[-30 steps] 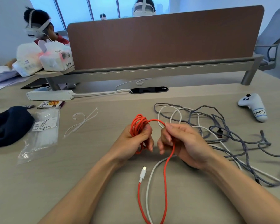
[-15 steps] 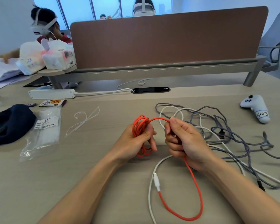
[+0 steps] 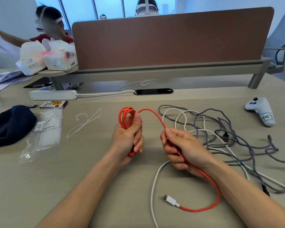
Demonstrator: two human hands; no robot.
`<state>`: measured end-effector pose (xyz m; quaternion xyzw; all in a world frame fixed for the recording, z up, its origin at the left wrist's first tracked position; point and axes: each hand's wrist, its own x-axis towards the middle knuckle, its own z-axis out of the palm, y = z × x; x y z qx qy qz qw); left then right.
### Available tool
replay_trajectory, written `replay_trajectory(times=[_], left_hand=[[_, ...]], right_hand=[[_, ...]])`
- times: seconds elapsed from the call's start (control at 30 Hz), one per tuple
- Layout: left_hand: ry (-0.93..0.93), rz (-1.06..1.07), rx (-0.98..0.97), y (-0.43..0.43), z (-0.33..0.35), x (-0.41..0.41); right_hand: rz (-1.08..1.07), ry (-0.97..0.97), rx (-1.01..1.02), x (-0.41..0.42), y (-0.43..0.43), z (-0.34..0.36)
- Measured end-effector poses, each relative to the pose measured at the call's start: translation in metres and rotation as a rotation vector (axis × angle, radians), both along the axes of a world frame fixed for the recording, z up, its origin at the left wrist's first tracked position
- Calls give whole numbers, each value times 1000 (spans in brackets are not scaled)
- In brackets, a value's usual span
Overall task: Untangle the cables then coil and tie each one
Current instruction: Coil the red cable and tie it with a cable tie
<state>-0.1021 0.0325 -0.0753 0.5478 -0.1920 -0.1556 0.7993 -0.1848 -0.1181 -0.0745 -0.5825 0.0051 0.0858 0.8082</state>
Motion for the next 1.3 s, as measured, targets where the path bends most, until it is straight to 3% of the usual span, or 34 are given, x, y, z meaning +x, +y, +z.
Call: replay_trajectory(times=[0.4, 0.63, 0.73, 1.0, 1.3], left_hand=[[-99, -201, 100, -12, -16, -17], [-68, -30, 54, -17, -16, -20], [80, 91, -136, -14, -9, -9], [353, 43, -489, 0, 8, 6], [316, 76, -343, 14, 9, 20]], right_hand=[[62, 54, -230, -4, 11, -1], [-23, 44, -283, 0, 11, 1], [41, 15, -244, -3, 8, 2], [236, -68, -166, -7, -6, 6], [108, -193, 137, -5, -23, 10]])
